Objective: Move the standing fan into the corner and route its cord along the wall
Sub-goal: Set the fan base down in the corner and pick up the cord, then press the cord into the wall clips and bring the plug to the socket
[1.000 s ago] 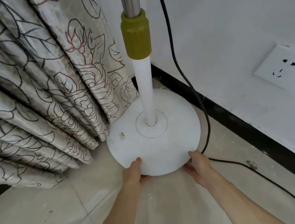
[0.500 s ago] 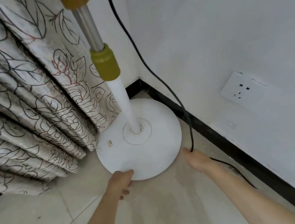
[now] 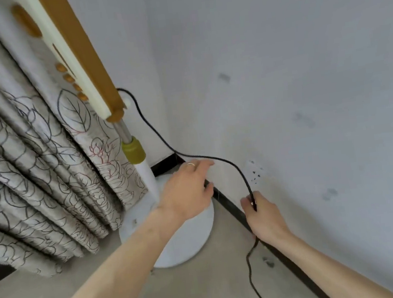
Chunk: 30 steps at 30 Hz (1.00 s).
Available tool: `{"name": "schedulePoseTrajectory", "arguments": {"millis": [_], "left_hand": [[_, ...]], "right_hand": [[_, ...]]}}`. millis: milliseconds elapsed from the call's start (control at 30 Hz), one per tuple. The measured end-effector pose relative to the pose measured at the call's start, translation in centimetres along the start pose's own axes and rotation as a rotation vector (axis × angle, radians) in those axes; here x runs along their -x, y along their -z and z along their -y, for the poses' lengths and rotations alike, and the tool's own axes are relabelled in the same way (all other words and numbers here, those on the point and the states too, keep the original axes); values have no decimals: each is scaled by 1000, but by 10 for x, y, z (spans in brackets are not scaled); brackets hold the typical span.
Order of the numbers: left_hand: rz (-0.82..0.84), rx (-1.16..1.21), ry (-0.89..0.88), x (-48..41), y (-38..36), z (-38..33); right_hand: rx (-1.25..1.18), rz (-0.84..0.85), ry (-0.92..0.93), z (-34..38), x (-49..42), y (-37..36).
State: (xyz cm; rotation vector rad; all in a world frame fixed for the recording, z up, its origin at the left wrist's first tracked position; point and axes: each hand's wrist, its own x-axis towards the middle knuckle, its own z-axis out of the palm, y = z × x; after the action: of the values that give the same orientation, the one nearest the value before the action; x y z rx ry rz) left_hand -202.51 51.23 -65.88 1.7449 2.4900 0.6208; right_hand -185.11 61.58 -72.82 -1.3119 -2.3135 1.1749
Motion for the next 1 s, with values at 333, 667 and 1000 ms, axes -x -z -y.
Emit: {"name": "schedulePoseTrajectory", "arguments": {"millis": [333, 667, 1000], "left_hand": [[-89, -269, -386, -39, 29, -29], [-240, -169, -152, -104, 38, 12], [-382, 53, 42, -163, 33, 15]], "right_hand": [[228, 14, 284, 69, 0, 86], [-12, -110, 255, 123, -30, 111], [249, -456, 361, 199, -82, 122]]}}
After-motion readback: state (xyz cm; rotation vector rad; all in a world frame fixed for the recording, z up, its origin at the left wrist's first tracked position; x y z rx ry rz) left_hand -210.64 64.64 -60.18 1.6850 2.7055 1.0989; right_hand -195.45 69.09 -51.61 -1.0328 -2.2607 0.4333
